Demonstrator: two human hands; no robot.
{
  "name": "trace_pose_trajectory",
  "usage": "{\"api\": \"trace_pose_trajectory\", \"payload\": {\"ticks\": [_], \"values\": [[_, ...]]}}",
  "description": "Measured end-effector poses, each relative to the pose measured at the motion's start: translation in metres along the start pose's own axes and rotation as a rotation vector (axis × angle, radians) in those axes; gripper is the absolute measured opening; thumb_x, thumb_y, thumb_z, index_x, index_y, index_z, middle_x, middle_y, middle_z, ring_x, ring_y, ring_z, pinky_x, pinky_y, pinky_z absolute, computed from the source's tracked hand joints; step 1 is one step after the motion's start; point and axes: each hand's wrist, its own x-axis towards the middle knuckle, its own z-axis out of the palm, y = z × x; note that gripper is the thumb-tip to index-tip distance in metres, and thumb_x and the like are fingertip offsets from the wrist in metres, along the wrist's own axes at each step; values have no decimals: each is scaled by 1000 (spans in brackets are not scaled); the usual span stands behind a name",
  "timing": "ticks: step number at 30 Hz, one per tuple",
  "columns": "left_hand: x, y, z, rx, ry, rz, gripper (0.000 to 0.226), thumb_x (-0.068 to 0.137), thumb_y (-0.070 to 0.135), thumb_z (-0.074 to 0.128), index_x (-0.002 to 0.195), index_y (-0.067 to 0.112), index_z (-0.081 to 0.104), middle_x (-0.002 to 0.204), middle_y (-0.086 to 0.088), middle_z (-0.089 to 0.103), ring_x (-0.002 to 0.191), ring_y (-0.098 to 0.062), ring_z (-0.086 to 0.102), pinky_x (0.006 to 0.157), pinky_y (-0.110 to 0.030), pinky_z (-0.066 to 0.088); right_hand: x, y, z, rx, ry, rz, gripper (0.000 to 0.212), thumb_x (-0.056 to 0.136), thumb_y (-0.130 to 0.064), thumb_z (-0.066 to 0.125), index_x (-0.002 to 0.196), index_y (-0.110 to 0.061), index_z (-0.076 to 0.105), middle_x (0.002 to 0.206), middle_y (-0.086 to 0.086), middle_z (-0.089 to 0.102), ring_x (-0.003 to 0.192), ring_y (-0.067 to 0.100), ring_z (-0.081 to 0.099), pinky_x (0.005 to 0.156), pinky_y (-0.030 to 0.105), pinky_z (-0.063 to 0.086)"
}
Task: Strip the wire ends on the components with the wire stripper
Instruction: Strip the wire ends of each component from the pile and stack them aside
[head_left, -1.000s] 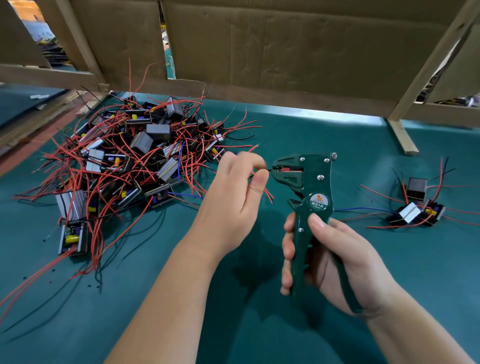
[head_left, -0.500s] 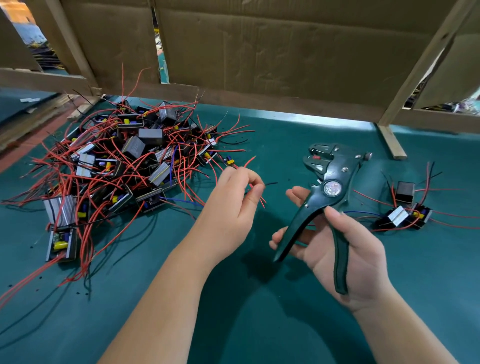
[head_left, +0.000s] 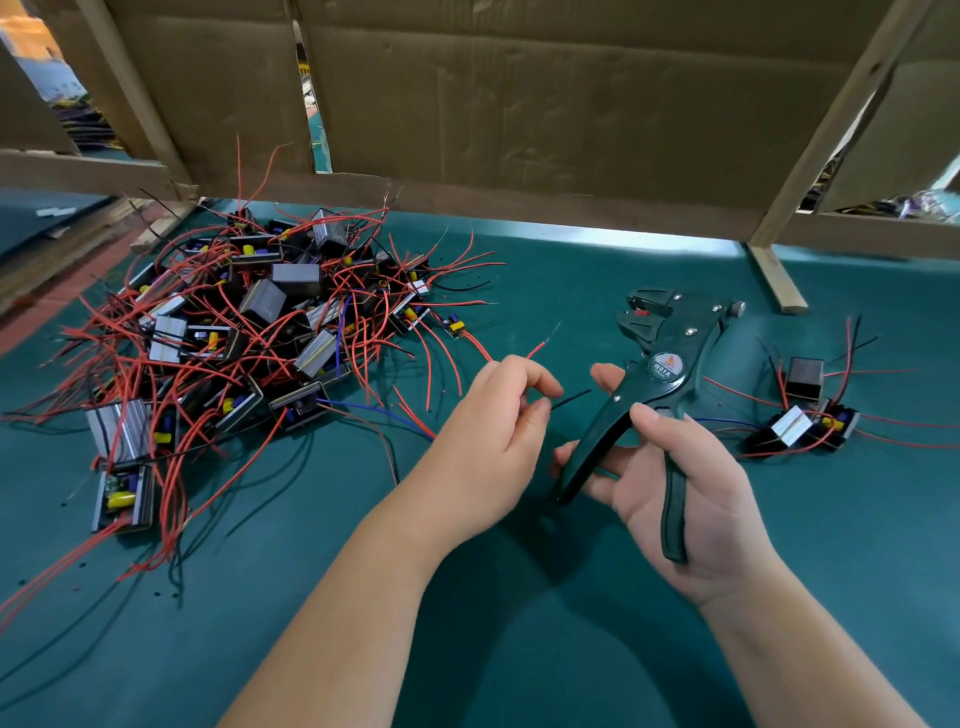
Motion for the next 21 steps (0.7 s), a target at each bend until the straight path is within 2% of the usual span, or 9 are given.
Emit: {"api": "trace_pose_trajectory", "payload": {"ticks": [5, 7, 9, 12, 14, 17, 18, 20, 21], "values": [[-1, -3, -4, -37, -73, -127, 18, 98, 20, 43, 101, 37, 45, 80, 8, 44, 60, 1, 41, 56, -13, 34, 1, 0, 1, 24, 24, 40, 42, 77, -20, 58, 116, -3, 59, 100, 14, 67, 76, 39, 63, 70, 50, 56], [0, -4, -5, 81, -39, -113, 12, 98, 30, 44, 105, 39, 48, 83, 10, 43, 70, 1, 44, 60, -14, 33, 1, 0, 1, 15, -6, 40, 39, 79, -18, 56, 114, -3, 58, 102, 12, 69, 75, 38, 63, 70, 51, 55], [1, -6, -6, 149, 3, -87, 15, 97, 35, 46, 109, 41, 53, 89, 11, 46, 82, 3, 47, 69, -9, 33, 1, -1, 2, 9, -55, 74, 42, 79, -19, 55, 117, -1, 56, 106, 11, 69, 74, 40, 62, 71, 53, 54], [3, -5, -9, 90, 109, -119, 16, 97, 28, 52, 90, 36, 64, 85, 12, 62, 77, 1, 53, 67, -7, 35, -1, -1, 3, 49, -114, 140, 69, 64, -23, 80, 121, 4, 54, 116, 15, 64, 73, 43, 62, 70, 55, 54], [6, -3, -9, -164, 219, -220, 22, 97, 21, 52, 81, 29, 66, 71, 17, 63, 62, 3, 52, 65, -10, 40, -4, 2, 5, 75, -164, 180, 79, 53, -28, 88, 119, 3, 59, 109, 20, 63, 74, 45, 61, 70, 56, 53], [9, 5, -6, -728, 290, -312, 23, 100, 9, 45, 86, 15, 61, 82, 6, 66, 80, -4, 64, 86, -26, 53, -7, 5, 11, 59, -271, 206, 71, 59, -28, 85, 119, 2, 61, 95, 25, 62, 77, 44, 61, 73, 58, 51], [10, 8, -5, -868, 293, -316, 22, 101, 9, 42, 87, 12, 59, 83, 1, 66, 86, -10, 65, 85, -29, 54, -7, 6, 13, 47, -292, 222, 71, 61, -28, 84, 120, 2, 60, 93, 26, 61, 77, 43, 62, 73, 58, 51], [11, 14, -3, -1078, 299, -331, 20, 102, 13, 40, 90, 8, 55, 82, -4, 66, 80, -16, 62, 60, -23, 52, -8, 7, 16, 19, -322, 254, 72, 61, -28, 84, 121, 2, 59, 92, 28, 59, 76, 43, 61, 73, 57, 50], [12, 16, -3, -1152, 308, -344, 18, 102, 16, 39, 97, 6, 53, 79, -4, 66, 72, -17, 60, 46, -21, 42, -9, 7, 16, 2, -333, 272, 72, 61, -28, 84, 121, 2, 58, 91, 30, 58, 75, 43, 61, 73, 57, 50]]}}
